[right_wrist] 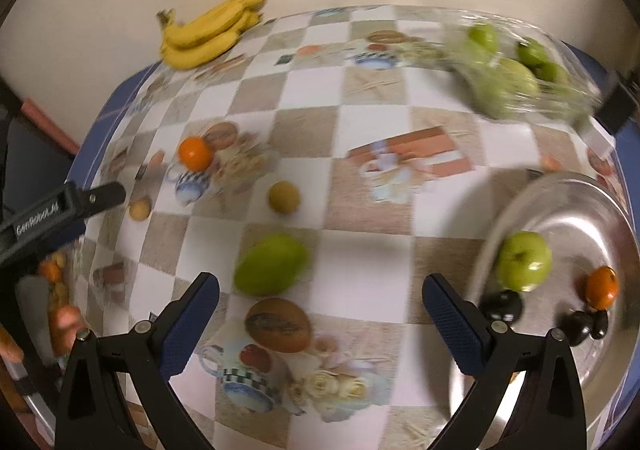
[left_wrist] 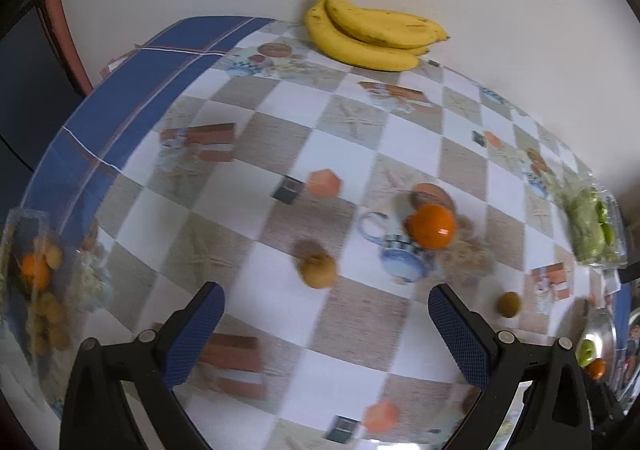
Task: Organize fruits
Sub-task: 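Move both tools back toward the green mango and small brown fruit, then grasp the green mango with the right tool while the left tool grasps a small brown fruit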
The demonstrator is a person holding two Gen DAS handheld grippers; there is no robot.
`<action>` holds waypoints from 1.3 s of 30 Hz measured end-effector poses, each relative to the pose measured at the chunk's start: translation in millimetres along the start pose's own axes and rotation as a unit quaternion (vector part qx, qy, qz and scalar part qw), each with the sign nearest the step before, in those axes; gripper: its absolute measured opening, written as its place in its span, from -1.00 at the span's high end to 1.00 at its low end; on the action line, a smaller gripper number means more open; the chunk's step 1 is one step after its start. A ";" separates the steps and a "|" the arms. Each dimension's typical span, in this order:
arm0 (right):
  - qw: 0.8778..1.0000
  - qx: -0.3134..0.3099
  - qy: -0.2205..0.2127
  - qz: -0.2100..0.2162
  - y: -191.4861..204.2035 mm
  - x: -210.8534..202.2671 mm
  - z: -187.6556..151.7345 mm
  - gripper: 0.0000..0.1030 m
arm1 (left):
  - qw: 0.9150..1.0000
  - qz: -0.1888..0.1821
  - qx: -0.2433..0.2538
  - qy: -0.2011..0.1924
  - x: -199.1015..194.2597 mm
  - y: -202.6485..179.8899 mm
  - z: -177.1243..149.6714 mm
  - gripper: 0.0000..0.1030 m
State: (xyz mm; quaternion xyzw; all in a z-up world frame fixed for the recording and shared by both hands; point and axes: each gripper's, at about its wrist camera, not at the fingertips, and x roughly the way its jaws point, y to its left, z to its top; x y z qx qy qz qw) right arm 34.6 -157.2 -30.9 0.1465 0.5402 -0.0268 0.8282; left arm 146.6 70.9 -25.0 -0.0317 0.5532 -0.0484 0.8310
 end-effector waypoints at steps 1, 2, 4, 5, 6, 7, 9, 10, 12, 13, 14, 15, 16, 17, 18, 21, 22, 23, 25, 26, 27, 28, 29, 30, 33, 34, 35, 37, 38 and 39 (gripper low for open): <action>1.000 -0.005 0.002 0.001 4.3 2.2 -0.2 -0.97 | 1.000 0.003 0.001 0.001 1.5 4.0 1.1 -1.00; 1.000 -0.010 0.004 0.000 7.7 4.1 0.1 -0.97 | 1.000 0.003 0.001 0.002 3.1 7.4 2.1 -1.00; 1.000 -0.018 0.007 -0.003 13.2 7.8 1.0 -0.97 | 1.000 -0.001 0.001 0.006 6.4 12.2 4.2 -1.00; 1.000 -0.020 0.007 -0.006 15.7 10.4 1.9 -0.97 | 1.000 -0.002 0.001 0.008 8.3 14.0 5.5 -1.00; 1.000 -0.022 0.009 -0.007 17.0 12.0 2.5 -0.97 | 1.000 0.000 0.002 0.009 9.8 14.7 6.6 -1.00; 1.000 -0.024 0.012 -0.008 17.9 14.1 2.7 -0.97 | 1.000 0.002 0.004 0.010 11.8 15.1 7.4 -1.00; 0.999 -0.024 0.017 -0.011 18.7 18.8 3.8 -0.97 | 1.000 0.002 0.008 0.014 15.5 13.8 8.9 -1.00; 0.999 -0.025 0.019 -0.012 18.3 20.5 4.3 -0.97 | 1.000 0.001 0.010 0.014 17.1 12.5 9.6 -1.00; 0.999 -0.023 0.021 -0.017 18.3 24.6 6.0 -0.97 | 1.000 -0.002 0.015 0.017 19.9 8.5 10.4 -1.00; 0.999 -0.023 0.021 -0.020 18.3 26.0 7.1 -0.97 | 1.000 -0.002 0.020 0.018 21.7 5.5 10.8 -0.98; 0.999 -0.024 0.021 -0.023 18.5 27.1 7.9 -0.97 | 1.000 0.000 0.023 0.019 23.3 3.5 11.2 -0.98; 0.999 -0.027 0.022 -0.027 19.1 28.5 8.6 -0.97 | 0.999 0.005 0.024 0.025 26.5 1.3 11.7 -0.98; 0.999 -0.029 0.023 -0.031 19.9 30.0 9.0 -0.95 | 0.999 0.007 0.022 0.031 29.8 0.2 12.1 -0.97; 0.999 -0.031 0.024 -0.032 20.9 31.6 9.3 -0.95 | 0.999 0.005 0.019 0.035 32.5 -0.2 12.3 -0.95; 0.999 -0.033 0.026 -0.033 21.8 33.3 9.4 -0.92 | 0.999 0.002 0.018 0.038 34.9 -0.6 12.1 -0.93; 0.998 -0.039 0.033 -0.032 25.0 38.3 9.4 -0.66 | 0.999 -0.007 0.017 0.049 42.3 -2.1 10.9 -0.74; 0.998 -0.041 0.036 -0.033 26.0 40.2 9.4 -0.58 | 0.999 -0.007 0.018 0.051 44.4 -2.9 10.9 -0.68; 0.998 -0.043 0.038 -0.033 26.6 41.2 9.0 -0.55 | 0.998 -0.009 0.018 0.052 45.9 -3.5 10.9 -0.63; 0.998 -0.045 0.043 -0.032 27.5 43.4 8.9 -0.41 | 0.998 -0.009 0.017 0.051 48.0 -3.9 11.1 -0.57; 0.998 -0.043 0.045 -0.028 27.5 44.2 8.8 -0.37 | 0.999 -0.008 0.015 0.051 49.1 -3.7 11.5 -0.51; 0.998 -0.042 0.047 -0.025 27.7 44.9 8.6 -0.32 | 0.999 -0.009 0.014 0.052 50.1 -3.4 11.9 -0.48; 0.998 -0.043 0.049 -0.025 28.5 45.8 8.3 -0.28 | 0.999 -0.010 0.013 0.051 51.2 -3.2 11.9 -0.41; 0.997 -0.045 0.051 -0.025 29.1 46.4 8.0 -0.26 | 0.999 -0.011 0.013 0.051 52.3 -3.3 11.8 -0.31; 0.997 -0.047 0.052 -0.023 29.7 46.9 7.8 -0.22 | 0.998 -0.012 0.013 0.053 53.6 -3.4 11.8 -0.25; 0.997 -0.045 0.055 -0.017 30.8 47.1 8.0 -0.12 | 0.998 -0.015 0.006 0.056 56.0 -1.7 12.3 0.11; 0.997 -0.046 0.055 -0.018 31.0 47.2 8.0 -0.12 | 0.998 -0.015 0.005 0.056 56.2 -1.1 12.3 0.22; 0.997 -0.047 0.055 -0.019 31.3 47.3 8.0 -0.12 | 0.998 -0.016 0.004 0.055 56.2 -0.5 12.4 0.29; 0.997 -0.046 0.056 -0.019 33.1 48.6 9.0 -0.11 | 0.999 -0.017 0.002 0.052 55.4 0.2 12.4 0.41; 0.997 -0.045 0.056 -0.018 33.1 48.6 9.1 -0.11 | 0.999 -0.018 0.002 0.051 54.8 0.4 12.3 0.44; 0.997 -0.044 0.056 -0.017 33.2 48.4 8.4 -0.11 | 0.999 -0.019 0.003 0.050 53.9 0.4 11.9 0.44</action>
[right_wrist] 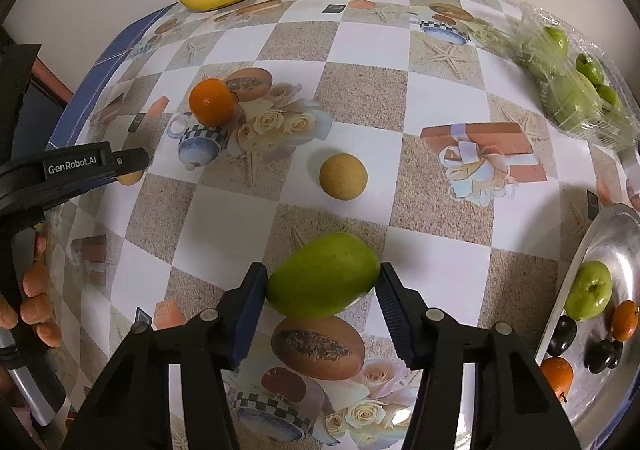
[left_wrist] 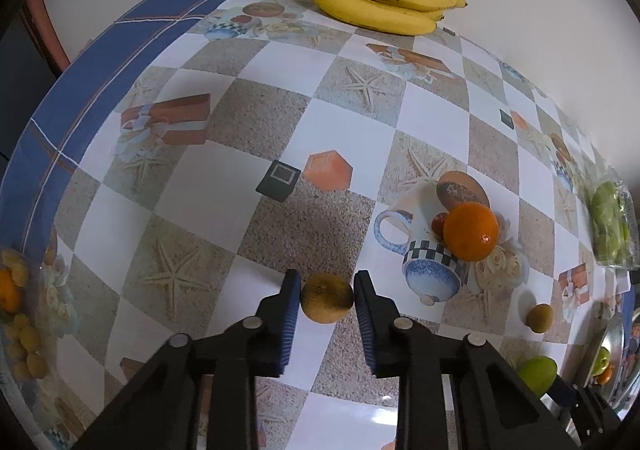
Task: Organize fruits
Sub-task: 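Grasp the green mango with the right tool while the left tool grasps a small brown fruit, then carry the mango and the small brown fruit over the steel bowl with both tools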
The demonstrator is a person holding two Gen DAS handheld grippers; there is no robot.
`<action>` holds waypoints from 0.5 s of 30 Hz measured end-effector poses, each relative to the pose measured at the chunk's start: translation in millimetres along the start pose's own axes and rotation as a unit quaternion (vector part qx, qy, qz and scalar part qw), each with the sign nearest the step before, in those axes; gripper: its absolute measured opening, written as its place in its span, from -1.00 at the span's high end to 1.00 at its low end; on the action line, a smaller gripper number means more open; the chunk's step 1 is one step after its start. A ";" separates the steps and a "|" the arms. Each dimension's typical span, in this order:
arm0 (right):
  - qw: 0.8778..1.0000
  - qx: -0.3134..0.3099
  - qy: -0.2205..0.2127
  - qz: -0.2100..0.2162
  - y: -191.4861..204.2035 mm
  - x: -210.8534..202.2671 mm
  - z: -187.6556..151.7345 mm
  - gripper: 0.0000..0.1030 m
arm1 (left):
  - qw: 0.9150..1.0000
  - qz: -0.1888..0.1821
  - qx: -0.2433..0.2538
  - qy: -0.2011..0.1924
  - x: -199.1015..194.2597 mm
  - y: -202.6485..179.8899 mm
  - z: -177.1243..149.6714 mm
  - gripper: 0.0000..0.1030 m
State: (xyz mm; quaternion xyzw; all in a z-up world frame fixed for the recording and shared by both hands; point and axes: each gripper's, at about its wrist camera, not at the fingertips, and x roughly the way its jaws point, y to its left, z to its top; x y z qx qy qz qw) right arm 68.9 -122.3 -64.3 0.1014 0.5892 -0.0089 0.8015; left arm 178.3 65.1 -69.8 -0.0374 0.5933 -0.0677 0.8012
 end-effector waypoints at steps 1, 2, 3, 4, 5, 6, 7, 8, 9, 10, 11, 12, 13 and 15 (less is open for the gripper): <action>1.000 0.001 0.000 0.001 0.0 -0.1 -0.3 -0.11 | 1.000 -0.001 0.001 -0.001 -0.7 -0.2 -0.2 0.44; 1.000 0.001 0.000 0.001 0.0 -0.1 -0.5 -0.11 | 1.000 -0.001 0.002 -0.001 -1.2 -0.7 -0.2 0.44; 1.000 0.001 0.000 0.000 1.6 1.1 0.4 -0.11 | 1.000 -0.002 0.002 -0.003 -2.3 -0.6 -0.2 0.44; 1.000 0.001 0.000 -0.001 1.2 0.5 -0.2 -0.11 | 1.000 -0.002 0.001 -0.004 -3.6 -0.6 0.1 0.44; 1.000 0.001 -0.001 0.000 0.1 -1.0 -0.4 -0.11 | 1.000 -0.003 0.000 -0.006 -5.2 -1.3 0.5 0.44; 1.000 0.001 -0.002 0.001 -1.1 -2.8 -0.6 -0.11 | 1.000 -0.003 0.001 -0.007 -6.9 -2.3 0.7 0.44; 1.000 0.003 -0.005 0.003 -2.0 -5.2 -1.2 -0.11 | 1.000 -0.003 0.002 -0.009 -9.2 -3.7 0.9 0.44; 1.000 0.004 -0.007 0.004 -2.9 -7.9 -1.3 -0.11 | 1.000 -0.003 0.003 -0.011 -10.9 -5.4 1.3 0.44; 1.000 0.005 -0.010 0.005 -3.6 -10.7 -1.4 -0.11 | 1.000 -0.003 0.005 -0.014 -13.9 -7.9 1.2 0.44; 1.000 0.005 -0.012 0.006 -4.4 -13.0 -1.8 -0.11 | 1.000 -0.002 0.008 -0.017 -17.1 -10.5 0.5 0.44; 1.000 0.006 -0.016 0.007 -5.1 -17.1 -2.6 -0.11 | 1.000 -0.001 0.010 -0.019 -20.1 -13.2 -0.9 0.44; 1.000 0.007 -0.019 0.008 -5.5 -20.2 -3.1 -0.11 | 1.000 0.000 0.012 -0.020 -23.1 -15.8 -2.9 0.44; 1.000 0.007 -0.021 0.008 -5.9 -23.4 -3.9 -0.11 | 1.000 0.000 0.015 -0.022 -25.6 -19.6 -5.2 0.44; 1.000 0.008 -0.025 0.007 -7.5 -29.3 -6.1 -0.11 | 1.000 -0.002 0.020 -0.022 -29.7 -26.5 -9.7 0.44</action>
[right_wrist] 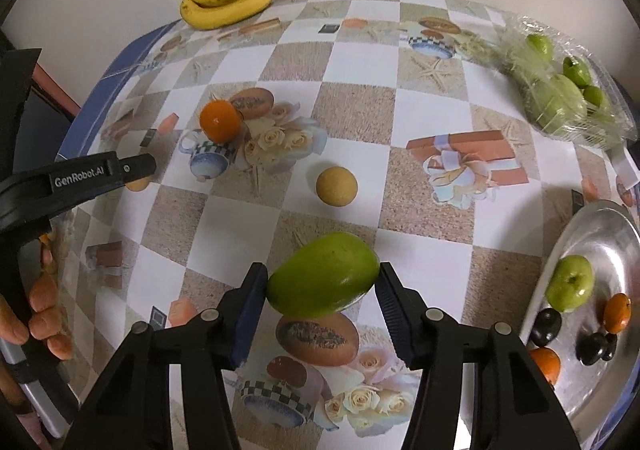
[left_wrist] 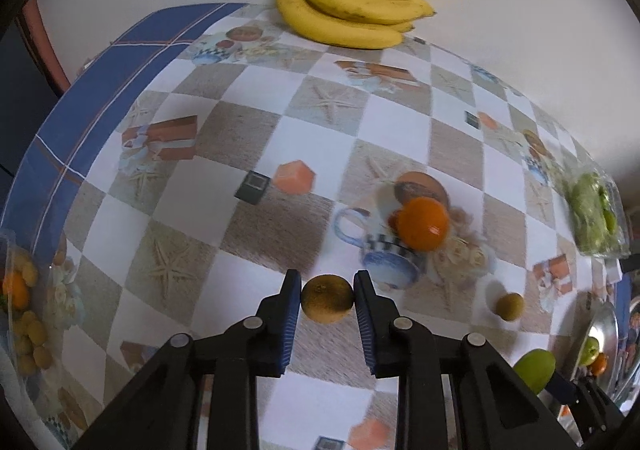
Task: Organize fruits
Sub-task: 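Carry the mango and the small brown fruit over the steel bowl with both tools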
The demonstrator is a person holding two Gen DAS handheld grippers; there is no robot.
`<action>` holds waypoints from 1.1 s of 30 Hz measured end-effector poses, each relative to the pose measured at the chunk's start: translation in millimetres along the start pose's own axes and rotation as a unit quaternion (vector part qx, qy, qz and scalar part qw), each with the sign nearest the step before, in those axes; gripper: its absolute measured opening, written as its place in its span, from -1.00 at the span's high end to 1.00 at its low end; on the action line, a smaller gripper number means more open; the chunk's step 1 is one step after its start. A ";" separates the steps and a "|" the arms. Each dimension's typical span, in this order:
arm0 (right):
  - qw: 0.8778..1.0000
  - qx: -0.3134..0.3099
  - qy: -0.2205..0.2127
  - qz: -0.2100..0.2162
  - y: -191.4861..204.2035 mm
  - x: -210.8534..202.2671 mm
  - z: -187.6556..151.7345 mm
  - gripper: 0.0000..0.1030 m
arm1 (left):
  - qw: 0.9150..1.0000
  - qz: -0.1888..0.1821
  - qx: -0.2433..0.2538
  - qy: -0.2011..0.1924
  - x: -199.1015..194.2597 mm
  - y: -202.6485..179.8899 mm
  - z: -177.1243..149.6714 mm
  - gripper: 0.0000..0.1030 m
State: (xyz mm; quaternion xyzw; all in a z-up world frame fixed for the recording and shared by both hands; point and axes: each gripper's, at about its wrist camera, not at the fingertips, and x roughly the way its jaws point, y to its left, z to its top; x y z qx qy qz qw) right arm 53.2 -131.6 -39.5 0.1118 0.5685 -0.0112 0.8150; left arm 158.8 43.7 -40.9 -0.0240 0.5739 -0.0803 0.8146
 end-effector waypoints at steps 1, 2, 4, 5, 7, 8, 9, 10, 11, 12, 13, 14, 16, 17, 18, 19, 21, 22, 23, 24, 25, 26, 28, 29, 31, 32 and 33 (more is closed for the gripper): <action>1.000 0.002 -0.001 -0.001 -1.1 -2.5 -1.1 -0.11 | 1.000 0.000 0.002 0.001 -1.9 -3.8 -3.0 0.44; 1.000 0.005 -0.001 -0.002 -2.2 -4.3 -2.1 -0.11 | 1.000 0.001 0.006 0.001 -4.2 -7.8 -6.3 0.44; 1.000 0.012 0.000 -0.002 -6.2 -9.3 -5.5 -0.11 | 1.000 0.001 0.013 0.002 -7.4 -14.4 -12.3 0.44; 1.000 0.015 0.000 -0.002 -7.7 -11.5 -6.9 -0.11 | 1.000 -0.002 0.016 0.002 -8.6 -18.3 -14.8 0.44; 1.000 0.022 -0.001 -0.004 -11.5 -15.8 -9.1 -0.11 | 1.000 -0.009 0.016 0.004 -9.9 -23.2 -19.2 0.44; 1.000 0.026 -0.003 -0.005 -14.9 -18.9 -10.6 -0.11 | 1.000 -0.008 0.015 0.006 -10.6 -25.3 -21.4 0.44; 0.999 0.032 -0.005 -0.005 -18.6 -21.7 -12.1 -0.11 | 1.000 -0.007 0.013 0.006 -11.7 -26.6 -22.9 0.44; 0.999 0.038 -0.007 -0.005 -22.5 -24.5 -13.6 -0.11 | 1.000 -0.009 0.011 0.007 -13.2 -28.0 -24.4 0.44; 0.999 0.045 -0.009 -0.006 -27.1 -27.1 -15.1 -0.11 | 1.000 -0.012 0.010 0.006 -15.2 -30.5 -25.9 0.44; 0.999 0.050 -0.011 -0.009 -31.4 -29.0 -16.0 -0.11 | 1.000 -0.013 0.010 0.005 -17.3 -33.0 -27.1 0.44; 0.998 0.056 -0.012 -0.013 -36.1 -31.1 -17.3 -0.11 | 1.000 -0.013 0.010 0.003 -18.6 -35.3 -27.8 0.44; 0.998 0.062 -0.013 -0.015 -41.0 -33.6 -18.3 -0.11 | 1.000 -0.011 0.013 0.000 -21.2 -39.6 -29.5 0.44; 0.997 0.076 -0.016 -0.017 -51.2 -38.8 -21.0 -0.11 | 1.000 -0.012 0.014 -0.002 -24.0 -44.6 -31.9 0.44; 0.996 0.081 -0.019 -0.018 -56.0 -41.3 -21.8 -0.11 | 1.000 -0.013 0.014 -0.002 -25.0 -48.2 -33.6 0.44; 0.996 0.085 -0.021 -0.020 -61.1 -44.2 -22.7 -0.11 | 1.000 -0.013 0.016 -0.002 -25.7 -52.2 -35.2 0.44; 0.996 0.086 -0.023 -0.024 -64.7 -46.3 -23.3 -0.11 | 1.000 -0.013 0.018 -0.001 -26.3 -56.2 -36.7 0.44; 0.995 0.090 -0.028 -0.038 -74.8 -51.6 -24.4 -0.11 | 1.000 -0.014 0.021 0.001 -26.9 -64.0 -39.3 0.44; 0.994 0.092 -0.030 -0.043 -79.8 -53.5 -24.8 -0.11 | 1.000 -0.015 0.024 0.001 -27.7 -68.8 -41.0 0.44; 0.994 0.096 -0.031 -0.046 -84.3 -54.8 -25.0 -0.11 | 0.999 -0.017 0.027 0.001 -28.6 -72.8 -42.4 0.44; 0.993 0.100 -0.031 -0.046 -89.5 -56.0 -25.1 -0.11 | 0.999 -0.020 0.031 0.000 -30.3 -78.5 -43.9 0.44; 0.993 0.109 -0.032 -0.044 -97.7 -58.0 -26.0 -0.11 | 0.999 -0.022 0.035 -0.001 -32.2 -84.2 -45.4 0.44; 0.991 0.119 -0.033 -0.042 -105.1 -59.7 -26.9 -0.11 | 0.999 -0.023 0.040 -0.002 -34.4 -90.3 -47.0 0.44; 0.989 0.139 -0.035 -0.042 -119.5 -63.2 -29.0 -0.11 | 0.998 -0.027 0.050 -0.004 -38.1 -101.2 -49.4 0.44; 0.988 0.147 -0.036 -0.042 -126.2 -64.7 -29.8 -0.11 | 0.998 -0.032 0.059 -0.006 -40.9 -111.0 -52.0 0.44; 0.985 0.164 -0.037 -0.043 -141.2 -68.6 -32.3 -0.11 | 0.996 -0.041 0.076 -0.007 -44.6 -125.7 -55.7 0.44; 0.983 0.174 -0.039 -0.045 -148.7 -70.9 -34.1 -0.11 | 0.996 -0.043 0.083 -0.008 -46.7 -133.7 -58.1 0.44; 0.981 0.182 -0.039 -0.047 -155.7 -72.8 -35.3 -0.11 | 0.995 -0.045 0.092 -0.009 -48.7 -141.6 -60.5 0.44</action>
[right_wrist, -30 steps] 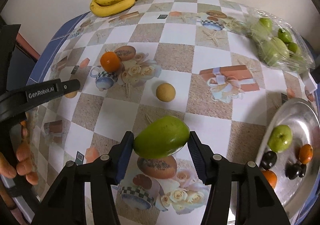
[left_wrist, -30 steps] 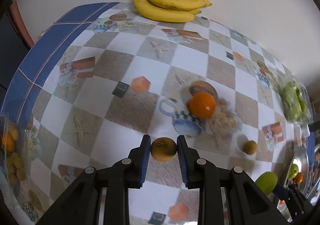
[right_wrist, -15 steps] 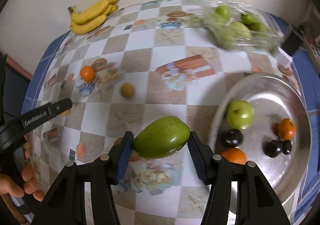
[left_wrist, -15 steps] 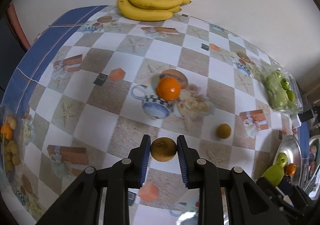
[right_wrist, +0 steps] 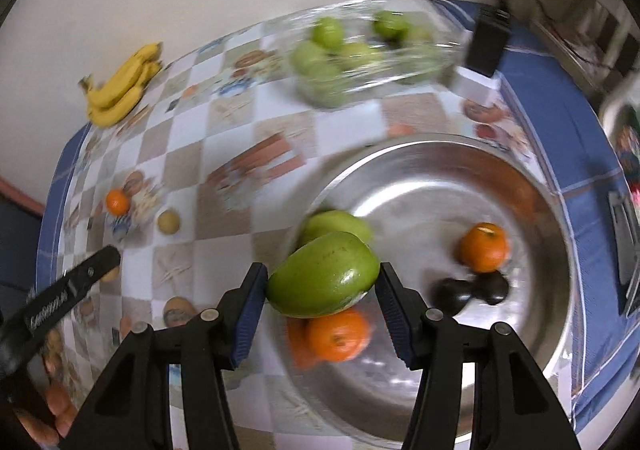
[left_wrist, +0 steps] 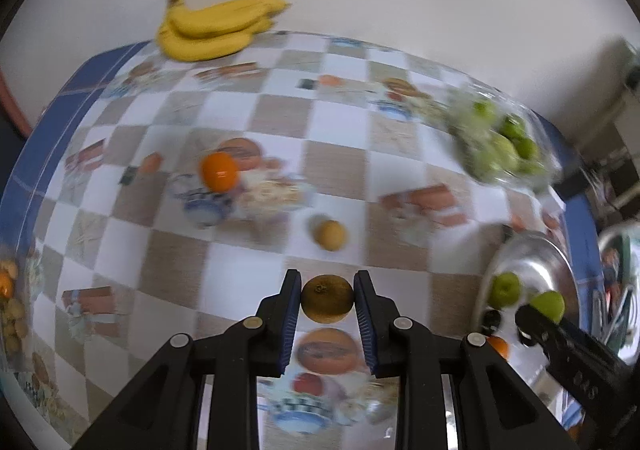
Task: Organize fruits
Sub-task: 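Carry the mango and the small brown fruit over the steel bowl with both tools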
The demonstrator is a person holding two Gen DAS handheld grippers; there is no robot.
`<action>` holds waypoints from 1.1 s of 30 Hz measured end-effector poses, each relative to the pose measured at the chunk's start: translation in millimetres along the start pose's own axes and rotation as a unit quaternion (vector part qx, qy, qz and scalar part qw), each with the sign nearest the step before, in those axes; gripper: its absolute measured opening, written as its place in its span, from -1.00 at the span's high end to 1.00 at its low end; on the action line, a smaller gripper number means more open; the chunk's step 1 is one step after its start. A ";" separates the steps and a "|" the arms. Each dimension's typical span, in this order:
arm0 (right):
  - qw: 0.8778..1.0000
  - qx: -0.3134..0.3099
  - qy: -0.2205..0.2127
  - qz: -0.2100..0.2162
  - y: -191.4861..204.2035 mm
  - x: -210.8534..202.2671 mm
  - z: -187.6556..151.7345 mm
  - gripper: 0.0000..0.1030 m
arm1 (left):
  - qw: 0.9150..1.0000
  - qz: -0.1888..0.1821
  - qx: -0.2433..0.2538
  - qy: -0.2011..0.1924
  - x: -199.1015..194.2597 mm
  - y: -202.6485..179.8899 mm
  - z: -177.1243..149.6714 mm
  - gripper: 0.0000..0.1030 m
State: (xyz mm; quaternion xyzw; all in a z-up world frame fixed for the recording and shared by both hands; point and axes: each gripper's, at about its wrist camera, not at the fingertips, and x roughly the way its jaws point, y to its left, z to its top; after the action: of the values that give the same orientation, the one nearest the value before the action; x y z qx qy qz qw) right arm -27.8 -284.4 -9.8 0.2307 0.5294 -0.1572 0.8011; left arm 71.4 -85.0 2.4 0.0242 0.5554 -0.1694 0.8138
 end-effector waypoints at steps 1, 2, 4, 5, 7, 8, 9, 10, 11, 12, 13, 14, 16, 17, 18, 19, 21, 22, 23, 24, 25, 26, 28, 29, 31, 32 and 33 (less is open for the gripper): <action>1.000 0.006 0.000 -0.003 -5.7 -0.9 0.8 -0.11 | 1.000 -0.003 0.013 -0.002 -1.9 -11.0 -1.3 0.44; 1.000 0.015 0.000 -0.008 -14.9 -1.9 1.8 -0.11 | 1.000 -0.004 0.025 -0.004 -3.9 -20.4 -2.7 0.44; 1.000 0.025 0.002 -0.014 -26.0 -2.4 2.7 -0.11 | 0.999 -0.007 0.051 -0.007 -7.9 -38.5 -7.1 0.44; 0.999 0.033 0.003 -0.015 -33.7 -3.2 3.1 -0.11 | 0.998 -0.010 0.063 -0.009 -9.9 -47.7 -9.9 0.44; 0.999 0.044 0.003 -0.014 -44.8 -5.8 3.3 -0.11 | 0.996 -0.019 0.081 -0.010 -12.7 -62.8 -14.5 0.44; 0.999 0.049 0.002 -0.016 -49.2 -7.1 3.0 -0.11 | 0.996 -0.023 0.089 -0.010 -13.8 -70.4 -17.1 0.44; 0.998 0.053 0.002 -0.019 -53.4 -8.4 3.1 -0.11 | 0.995 -0.025 0.098 -0.010 -14.5 -77.1 -19.6 0.44; 0.998 0.057 0.000 -0.022 -57.2 -9.8 2.5 -0.11 | 0.994 -0.026 0.105 -0.010 -14.7 -83.5 -22.3 0.44; 0.998 0.062 0.000 -0.023 -61.2 -11.0 1.6 -0.11 | 0.992 -0.025 0.121 -0.011 -14.6 -93.5 -26.9 0.43; 0.998 0.067 0.000 -0.023 -65.1 -12.7 -0.9 -0.11 | 0.991 -0.024 0.131 -0.010 -14.0 -100.4 -30.7 0.43; 0.997 0.071 0.000 -0.021 -67.5 -13.5 -2.1 -0.11 | 0.990 -0.025 0.140 -0.007 -12.8 -107.4 -35.0 0.43; 0.997 0.074 0.000 -0.017 -70.3 -14.2 -3.3 -0.11 | 0.989 -0.029 0.146 -0.002 -11.1 -112.6 -38.8 0.43; 0.997 0.082 0.002 -0.013 -74.7 -15.1 -6.8 -0.12 | 0.988 -0.037 0.151 0.007 -7.7 -119.3 -44.0 0.43; 0.996 0.085 0.003 -0.013 -77.0 -16.0 -9.5 -0.12 | 0.987 -0.041 0.157 0.013 -6.1 -123.8 -48.3 0.43; 0.996 0.087 0.004 -0.015 -78.4 -16.9 -11.9 -0.12 | 0.985 -0.043 0.163 0.017 -4.7 -128.6 -53.0 0.43; 0.996 0.089 0.004 -0.017 -80.7 -17.9 -14.8 -0.12 | 0.984 -0.044 0.171 0.021 -3.6 -133.2 -57.5 0.43; 0.995 0.093 0.007 -0.022 -84.9 -19.1 -21.0 -0.12 | 0.982 -0.048 0.181 0.027 -2.4 -141.0 -65.0 0.43; 0.995 0.096 0.009 -0.023 -86.6 -19.5 -23.2 -0.12 | 0.981 -0.053 0.185 0.030 -2.4 -144.8 -69.1 0.43; 0.995 0.099 0.011 -0.023 -88.9 -19.9 -26.4 -0.12 | 0.980 -0.057 0.187 0.033 -2.2 -147.7 -72.5 0.43; 0.995 0.100 0.013 -0.024 -90.8 -20.0 -28.8 -0.12 | 0.980 -0.059 0.189 0.034 -2.3 -150.3 -75.7 0.43; 0.994 0.100 0.016 -0.028 -92.4 -20.1 -32.0 -0.12 | 0.978 -0.061 0.194 0.037 -2.0 -153.4 -79.4 0.43; 0.994 0.100 0.018 -0.031 -93.2 -19.8 -33.7 -0.12 | 0.977 -0.060 0.200 0.040 -1.2 -156.6 -83.0 0.43; 0.994 0.101 0.023 -0.036 -94.4 -18.5 -37.8 -0.12 | 0.974 -0.057 0.213 0.046 1.4 -162.0 -88.9 0.43; 0.994 0.101 0.027 -0.036 -95.2 -17.3 -39.3 -0.12 | 0.974 -0.054 0.217 0.048 3.0 -164.0 -91.1 0.43; 0.994 0.103 0.032 -0.036 -96.7 -14.9 -41.1 -0.12 | 0.972 -0.051 0.223 0.053 5.6 -166.4 -94.7 0.43; 0.993 0.104 0.036 -0.037 -97.7 -13.1 -42.0 -0.12 | 0.972 -0.051 0.224 0.055 7.2 -166.8 -95.7 0.43; 0.993 0.105 0.039 -0.038 -98.6 -11.9 -42.4 -0.12 | 0.971 -0.052 0.224 0.059 9.5 -167.1 -96.9 0.43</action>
State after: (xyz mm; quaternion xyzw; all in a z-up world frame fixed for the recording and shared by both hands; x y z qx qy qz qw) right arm -114.2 -344.8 -33.0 0.2993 0.5488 -0.2332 0.7449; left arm -62.9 -222.7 -18.5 0.1876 0.5509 -0.3297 0.7434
